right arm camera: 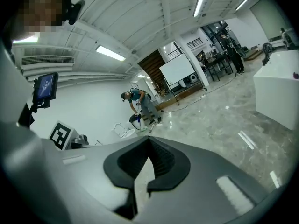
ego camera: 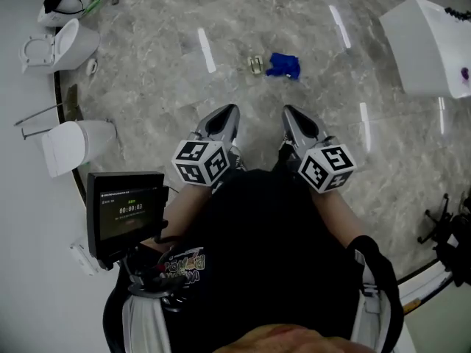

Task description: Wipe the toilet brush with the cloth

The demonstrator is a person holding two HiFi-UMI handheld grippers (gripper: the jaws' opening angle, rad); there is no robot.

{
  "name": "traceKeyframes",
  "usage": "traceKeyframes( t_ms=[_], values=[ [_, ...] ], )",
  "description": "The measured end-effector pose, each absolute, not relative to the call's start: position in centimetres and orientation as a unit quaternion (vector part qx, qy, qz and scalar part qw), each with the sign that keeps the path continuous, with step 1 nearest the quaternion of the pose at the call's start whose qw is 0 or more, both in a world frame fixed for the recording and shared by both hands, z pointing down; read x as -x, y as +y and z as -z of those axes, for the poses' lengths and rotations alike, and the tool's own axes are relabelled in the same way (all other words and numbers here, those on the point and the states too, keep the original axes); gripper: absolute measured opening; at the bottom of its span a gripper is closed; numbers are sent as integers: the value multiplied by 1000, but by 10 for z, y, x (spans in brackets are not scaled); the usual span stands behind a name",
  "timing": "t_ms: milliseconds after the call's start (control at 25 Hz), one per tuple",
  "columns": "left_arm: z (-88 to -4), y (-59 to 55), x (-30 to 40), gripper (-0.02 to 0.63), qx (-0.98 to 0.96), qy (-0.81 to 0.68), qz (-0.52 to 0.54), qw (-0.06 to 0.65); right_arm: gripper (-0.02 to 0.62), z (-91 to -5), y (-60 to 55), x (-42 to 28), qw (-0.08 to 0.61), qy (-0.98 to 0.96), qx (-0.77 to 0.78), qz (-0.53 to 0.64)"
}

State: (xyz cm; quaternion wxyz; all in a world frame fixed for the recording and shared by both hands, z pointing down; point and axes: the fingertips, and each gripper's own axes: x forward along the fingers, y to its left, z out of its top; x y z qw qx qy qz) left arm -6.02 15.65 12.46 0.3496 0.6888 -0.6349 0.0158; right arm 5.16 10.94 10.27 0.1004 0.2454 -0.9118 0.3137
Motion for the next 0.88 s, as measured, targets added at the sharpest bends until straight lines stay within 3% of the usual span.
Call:
traceKeyframes(
  t_ms=[360, 640, 880],
  values=[
    [-187, 83, 2, 18, -660, -655, -102, 354, 4, -176, 34, -96, 156, -918, -173, -321],
    [-225, 60, 12, 28, -628, -680, -113, 362, 37, -223, -6, -115, 168, -906, -180, -345],
    [-262, 54, 60, 28, -619, -681, -97, 380, 46, -264, -8, -72, 188, -895, -187, -359]
  ],
)
